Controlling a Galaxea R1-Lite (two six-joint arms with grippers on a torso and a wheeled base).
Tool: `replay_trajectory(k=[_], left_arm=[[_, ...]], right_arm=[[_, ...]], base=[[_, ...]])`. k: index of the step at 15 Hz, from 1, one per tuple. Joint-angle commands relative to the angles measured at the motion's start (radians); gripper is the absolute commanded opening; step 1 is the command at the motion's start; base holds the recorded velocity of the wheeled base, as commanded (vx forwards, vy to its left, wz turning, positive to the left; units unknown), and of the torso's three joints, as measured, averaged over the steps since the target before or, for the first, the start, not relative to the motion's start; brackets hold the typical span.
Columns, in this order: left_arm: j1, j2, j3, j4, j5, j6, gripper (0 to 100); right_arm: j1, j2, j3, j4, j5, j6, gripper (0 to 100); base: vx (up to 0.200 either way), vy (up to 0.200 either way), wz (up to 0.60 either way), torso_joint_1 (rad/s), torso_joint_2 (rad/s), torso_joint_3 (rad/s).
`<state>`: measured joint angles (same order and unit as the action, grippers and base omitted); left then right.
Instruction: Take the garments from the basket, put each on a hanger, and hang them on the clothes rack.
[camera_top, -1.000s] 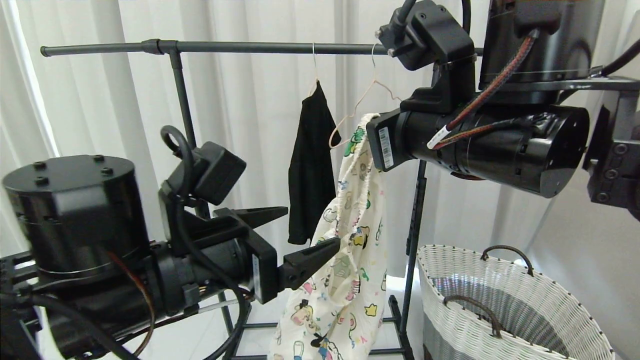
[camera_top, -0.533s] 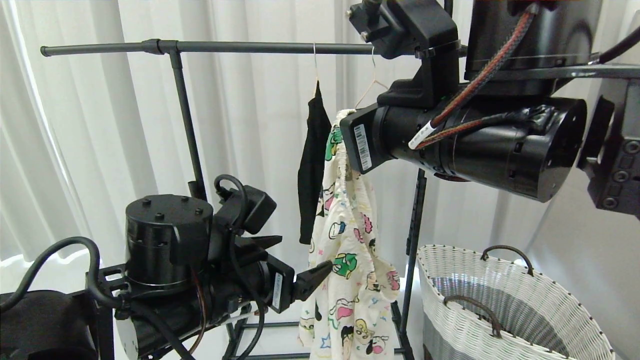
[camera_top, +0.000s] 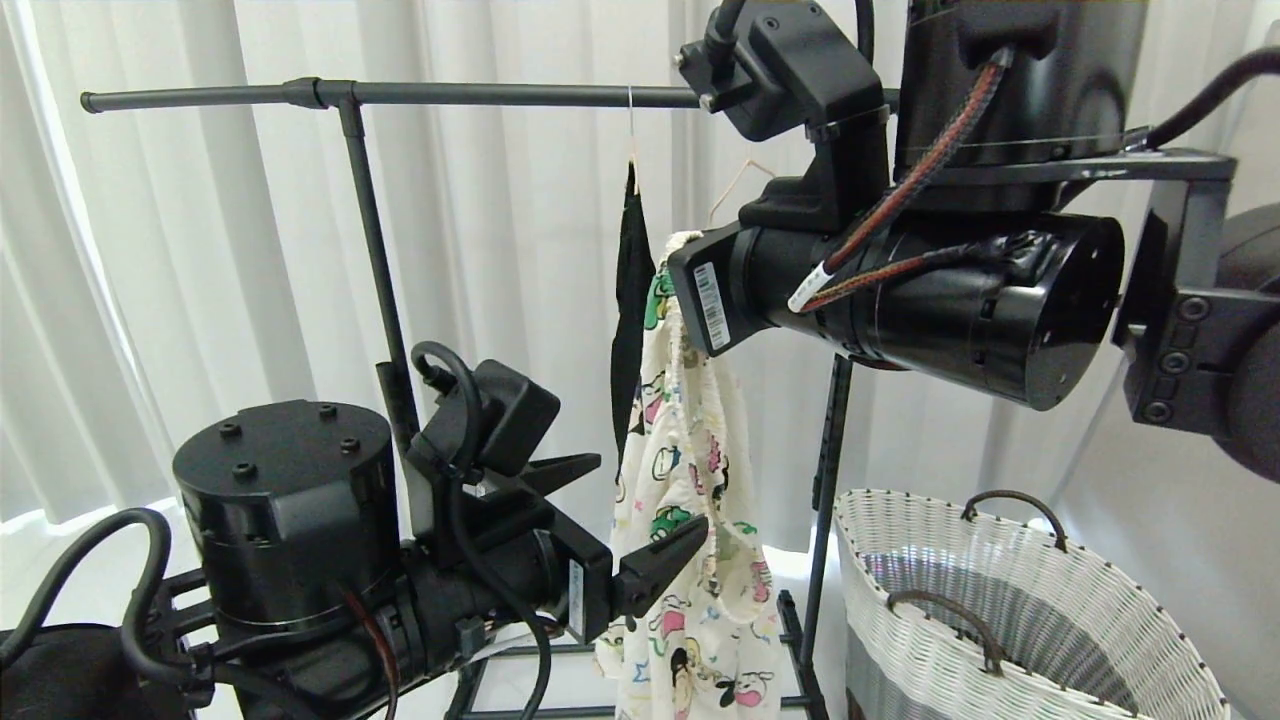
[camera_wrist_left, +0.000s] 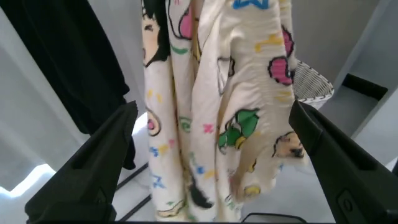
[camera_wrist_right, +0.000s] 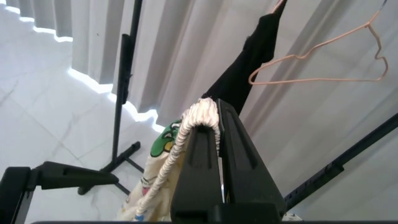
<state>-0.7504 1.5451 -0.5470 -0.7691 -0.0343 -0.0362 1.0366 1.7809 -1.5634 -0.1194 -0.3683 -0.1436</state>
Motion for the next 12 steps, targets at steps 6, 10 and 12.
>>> replay_trajectory(k=[6, 10, 12], left_arm=[[-0.041, 0.027, 0.032, -0.001, 0.065, -0.001, 100], [-0.012, 0.036, 0.105, -0.001, 0.105, -0.001, 100], [-0.003, 0.036, 0.156, -0.001, 0.123, -0.001, 100]], right_arm=[[0.011, 0.000, -0.006, 0.001, -0.001, -0.005, 0], [0.016, -0.003, -0.014, 0.003, -0.003, -0.008, 0], [0.016, -0.005, -0.026, 0.006, -0.004, -0.014, 0]], base=[[0.000, 0.000, 0.00, 0.000, 0.00, 0.000], [0.000, 0.000, 0.00, 0.000, 0.00, 0.000], [0.000, 0.000, 0.00, 0.000, 0.00, 0.000]])
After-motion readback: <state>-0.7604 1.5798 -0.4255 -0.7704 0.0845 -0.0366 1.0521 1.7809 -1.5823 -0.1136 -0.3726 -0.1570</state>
